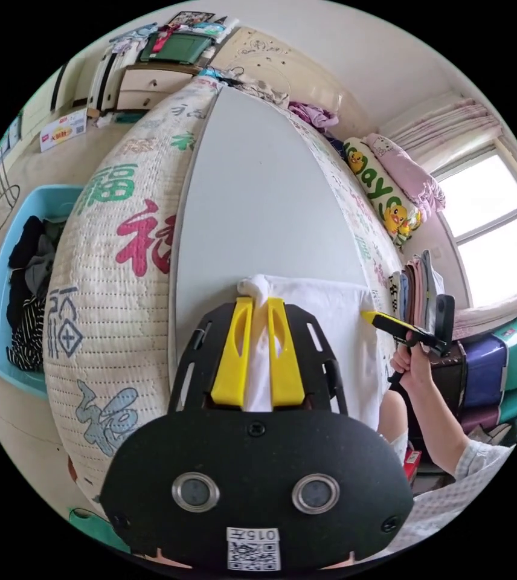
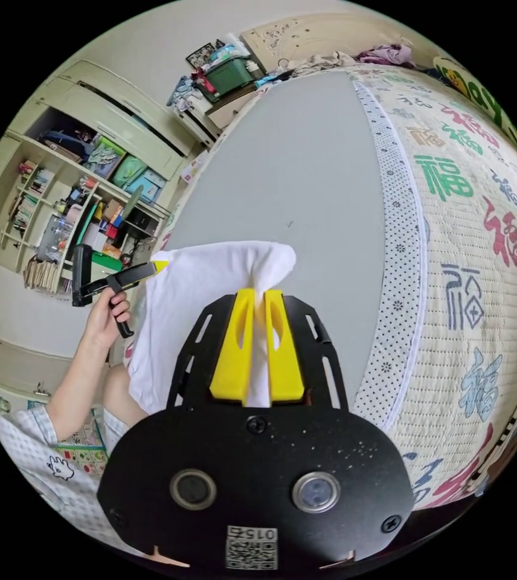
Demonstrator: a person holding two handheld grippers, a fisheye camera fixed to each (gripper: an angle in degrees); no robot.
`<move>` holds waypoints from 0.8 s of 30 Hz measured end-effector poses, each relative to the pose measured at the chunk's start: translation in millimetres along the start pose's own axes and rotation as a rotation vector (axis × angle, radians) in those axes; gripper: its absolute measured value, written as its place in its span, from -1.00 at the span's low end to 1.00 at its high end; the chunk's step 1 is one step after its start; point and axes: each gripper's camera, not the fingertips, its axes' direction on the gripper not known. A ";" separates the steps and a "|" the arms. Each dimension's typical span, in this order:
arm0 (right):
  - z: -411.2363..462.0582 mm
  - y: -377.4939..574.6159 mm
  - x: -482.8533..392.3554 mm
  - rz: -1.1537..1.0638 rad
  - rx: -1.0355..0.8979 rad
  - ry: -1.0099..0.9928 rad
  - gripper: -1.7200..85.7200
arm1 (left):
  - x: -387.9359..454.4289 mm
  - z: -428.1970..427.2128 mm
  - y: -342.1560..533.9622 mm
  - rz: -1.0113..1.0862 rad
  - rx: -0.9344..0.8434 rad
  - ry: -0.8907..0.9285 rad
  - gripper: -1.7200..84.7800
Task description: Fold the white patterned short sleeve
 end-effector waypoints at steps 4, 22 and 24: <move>-56.8 56.5 -15.7 -0.071 0.122 -0.076 -0.92 | 38.6 -42.8 32.7 0.091 0.149 0.082 -0.90; -501.6 546.5 -41.8 -0.112 1.009 0.333 -0.95 | 362.9 -73.0 196.8 0.749 0.299 0.722 -0.93; -535.5 602.2 -42.4 -0.078 1.074 0.441 -0.95 | 397.7 -54.4 206.3 0.796 0.267 0.776 -0.92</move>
